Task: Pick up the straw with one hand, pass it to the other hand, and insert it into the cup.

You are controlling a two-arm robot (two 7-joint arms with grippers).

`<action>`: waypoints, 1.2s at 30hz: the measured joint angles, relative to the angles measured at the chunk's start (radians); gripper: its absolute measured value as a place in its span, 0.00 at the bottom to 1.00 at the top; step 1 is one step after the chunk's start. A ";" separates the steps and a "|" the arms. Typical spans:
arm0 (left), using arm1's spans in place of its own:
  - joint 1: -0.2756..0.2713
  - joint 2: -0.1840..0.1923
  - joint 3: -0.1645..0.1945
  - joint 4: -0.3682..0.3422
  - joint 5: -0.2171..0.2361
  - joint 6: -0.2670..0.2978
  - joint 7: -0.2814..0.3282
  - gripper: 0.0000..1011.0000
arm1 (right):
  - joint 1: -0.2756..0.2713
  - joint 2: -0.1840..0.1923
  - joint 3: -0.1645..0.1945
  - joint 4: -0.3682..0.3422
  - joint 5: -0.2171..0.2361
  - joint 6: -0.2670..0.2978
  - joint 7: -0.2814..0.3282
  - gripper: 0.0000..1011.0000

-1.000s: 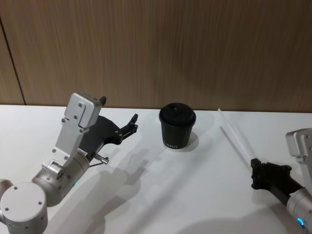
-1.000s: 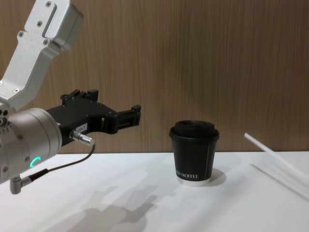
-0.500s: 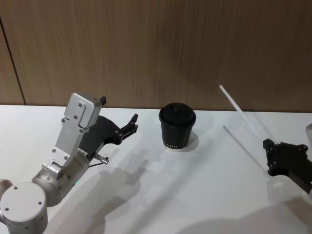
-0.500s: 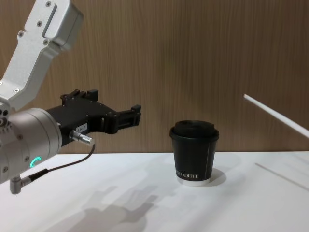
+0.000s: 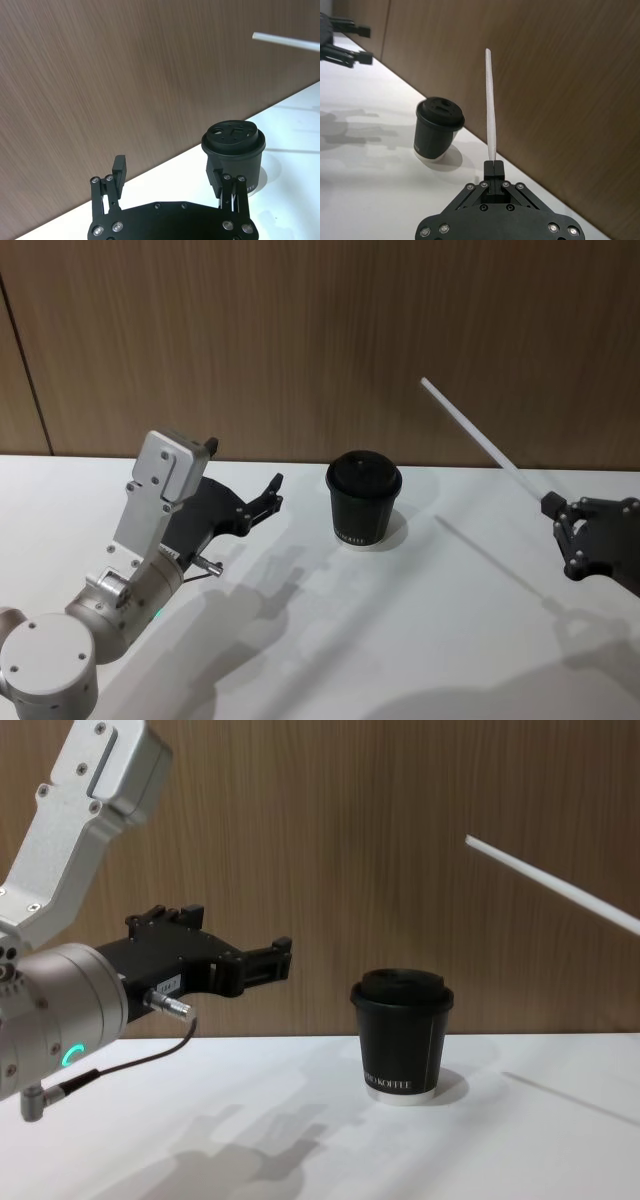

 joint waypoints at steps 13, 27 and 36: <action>0.000 0.000 0.000 0.000 0.000 0.000 0.000 0.99 | 0.044 0.052 -0.020 -0.010 0.065 -0.132 0.136 0.00; 0.000 0.000 0.000 0.000 0.000 0.000 0.000 0.99 | 0.072 0.042 -0.073 -0.032 0.102 -0.179 0.184 0.00; 0.000 0.000 0.000 0.000 0.000 0.000 0.000 0.99 | 0.081 0.032 -0.096 -0.039 0.112 -0.186 0.191 0.00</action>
